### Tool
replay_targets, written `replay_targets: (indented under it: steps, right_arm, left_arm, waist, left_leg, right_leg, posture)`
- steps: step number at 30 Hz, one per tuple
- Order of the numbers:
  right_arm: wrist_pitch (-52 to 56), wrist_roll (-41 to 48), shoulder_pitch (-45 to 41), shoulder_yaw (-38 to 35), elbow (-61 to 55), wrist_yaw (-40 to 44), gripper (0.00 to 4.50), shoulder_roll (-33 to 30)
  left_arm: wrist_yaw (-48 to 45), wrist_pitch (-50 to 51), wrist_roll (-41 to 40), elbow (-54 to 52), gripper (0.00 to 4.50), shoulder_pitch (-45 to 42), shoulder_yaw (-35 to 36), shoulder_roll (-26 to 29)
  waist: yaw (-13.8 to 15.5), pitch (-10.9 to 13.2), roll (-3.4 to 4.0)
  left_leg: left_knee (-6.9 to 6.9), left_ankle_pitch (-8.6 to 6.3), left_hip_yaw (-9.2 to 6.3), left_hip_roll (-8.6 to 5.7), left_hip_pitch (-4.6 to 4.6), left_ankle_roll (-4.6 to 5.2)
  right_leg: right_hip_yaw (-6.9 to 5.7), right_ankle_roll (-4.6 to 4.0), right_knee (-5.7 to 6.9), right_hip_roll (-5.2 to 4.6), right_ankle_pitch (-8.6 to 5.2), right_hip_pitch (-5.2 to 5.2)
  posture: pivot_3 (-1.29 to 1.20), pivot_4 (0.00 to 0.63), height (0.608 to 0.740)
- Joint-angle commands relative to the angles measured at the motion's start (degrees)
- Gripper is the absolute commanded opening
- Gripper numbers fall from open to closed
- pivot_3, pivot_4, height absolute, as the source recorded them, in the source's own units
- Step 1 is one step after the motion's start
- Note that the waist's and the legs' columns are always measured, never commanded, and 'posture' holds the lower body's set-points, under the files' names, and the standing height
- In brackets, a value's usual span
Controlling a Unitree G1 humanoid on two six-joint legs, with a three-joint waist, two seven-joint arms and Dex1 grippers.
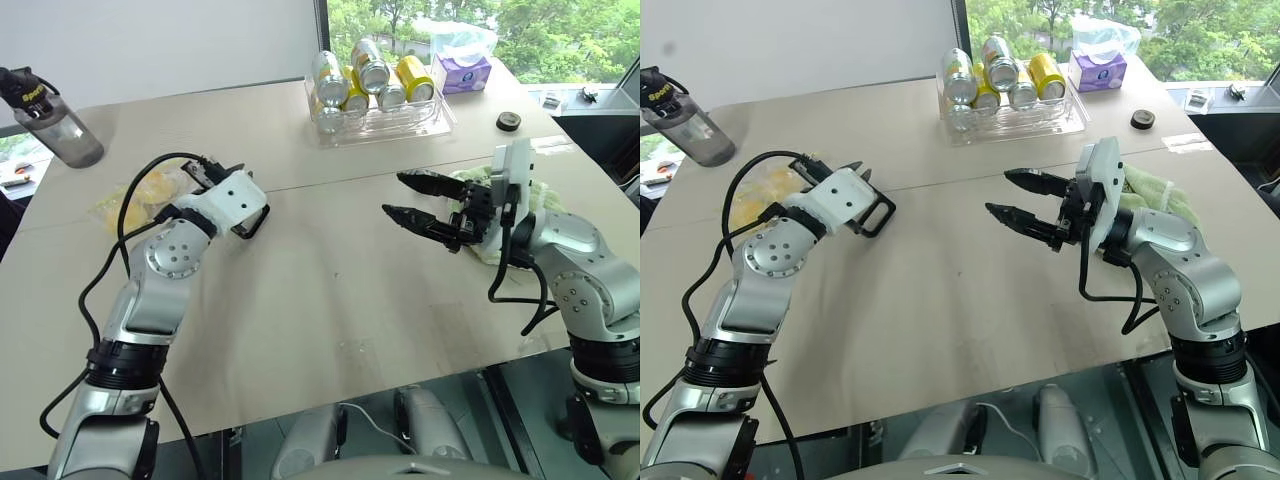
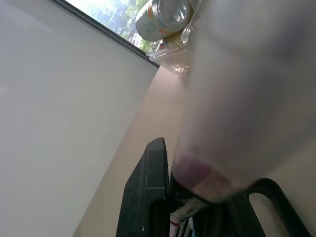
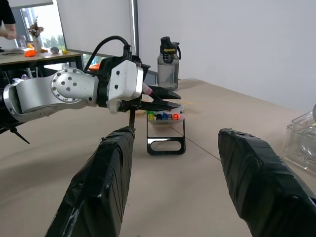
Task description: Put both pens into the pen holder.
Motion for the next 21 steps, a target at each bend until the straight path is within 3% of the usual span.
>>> replay_targets:
  steps: [1,6,7,9,14,16,21]
  right_arm:
    - [-1.2,0.4,0.1,-0.9,-2.4,-0.6,2.89,-0.2]
    - [-1.3,0.5,0.3,-0.9,-2.7,-1.2,2.89,-0.2]
    - [-1.4,0.5,0.4,-0.8,-2.7,-1.4,2.96,-0.1]
    - [-1.4,0.5,0.4,-0.7,-2.9,-1.7,2.96,0.0]
    - [-1.4,0.5,0.4,-0.8,-3.0,-2.1,2.96,-0.1]
    - [-1.4,0.6,0.5,-0.8,-3.0,-2.2,2.96,-0.2]
    - [-1.4,0.5,0.5,-0.7,-2.9,-2.3,2.96,-0.2]
  left_arm:
    - [-0.1,-1.6,0.3,0.8,0.02,-0.6,0.5,0.5]
    - [-0.6,-1.7,-0.6,2.7,0.02,-2.6,0.6,-0.3]
    - [-0.7,-1.6,-0.5,2.8,1.05,-3.2,0.5,-0.4]
    - [-0.3,-2.0,0.7,3.3,1.67,-4.3,0.0,-0.2]
    - [0.4,-2.0,2.6,4.9,3.89,-5.5,-0.7,-0.1]
    - [0.0,-1.6,2.6,4.7,4.36,-6.0,-0.8,-0.4]
    - [1.2,-0.4,3.0,5.3,4.36,-6.6,-0.1,-0.6]
  waist:
    - [0.0,0.0,0.0]
    - [0.0,0.0,-0.01]
    - [0.0,0.0,-0.01]
    - [0.0,0.0,-0.02]
    - [-0.1,0.0,-0.02]
    - [0.0,0.0,-0.02]
    - [0.0,0.0,-0.02]
  left_leg:
    - [0.0,0.0,0.0,0.0,0.0,0.0]
    - [0.01,0.0,-0.01,0.0,0.0,0.0]
    - [0.02,0.0,0.0,0.0,0.0,0.0]
    - [0.04,0.0,-0.01,0.0,-0.01,0.0]
    - [0.04,0.0,0.0,-0.01,-0.01,0.0]
    - [0.04,0.0,0.0,-0.01,-0.01,0.0]
    - [0.07,0.0,0.0,-0.01,-0.01,0.0]
  right_leg:
    - [0.0,0.0,0.0,0.0,0.0,0.0]
    - [-0.01,0.0,0.01,-0.01,0.0,0.0]
    - [0.0,0.0,0.01,-0.01,0.0,0.0]
    - [-0.01,0.0,0.02,-0.01,0.0,0.0]
    - [0.0,0.0,0.04,0.0,0.0,0.0]
    - [0.0,0.0,0.06,0.0,0.0,-0.01]
    - [0.0,0.0,0.08,-0.01,0.0,-0.01]
  posture:
    - [0.0,0.15,0.739]
    - [0.0,0.15,0.739]
    - [0.0,0.15,0.739]
    - [0.0,0.15,0.739]
    - [0.0,0.15,0.739]
    - [0.0,0.15,0.739]
    - [0.0,0.15,0.739]
